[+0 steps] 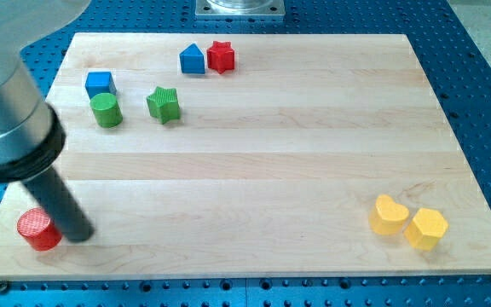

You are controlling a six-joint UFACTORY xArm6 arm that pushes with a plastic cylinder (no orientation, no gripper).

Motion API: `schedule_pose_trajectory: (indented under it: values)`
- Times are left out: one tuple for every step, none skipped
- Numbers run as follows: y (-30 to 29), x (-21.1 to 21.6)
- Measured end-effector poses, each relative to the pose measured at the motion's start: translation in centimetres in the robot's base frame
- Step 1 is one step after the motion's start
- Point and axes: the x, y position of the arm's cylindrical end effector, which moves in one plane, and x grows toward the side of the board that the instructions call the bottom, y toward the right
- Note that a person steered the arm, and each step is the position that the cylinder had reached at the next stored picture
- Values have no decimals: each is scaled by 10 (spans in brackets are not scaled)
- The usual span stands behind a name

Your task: Push the red star into the triangle

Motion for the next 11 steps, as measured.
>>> schedule_pose_trajectory:
  values:
    - [63,-59]
    - [127,-123]
    - [177,-194]
    - [182,-263]
    - [176,-308]
    - [137,-309]
    - [123,-321]
    - [101,-336]
    - [77,-311]
    - [76,-253]
    - [92,-266]
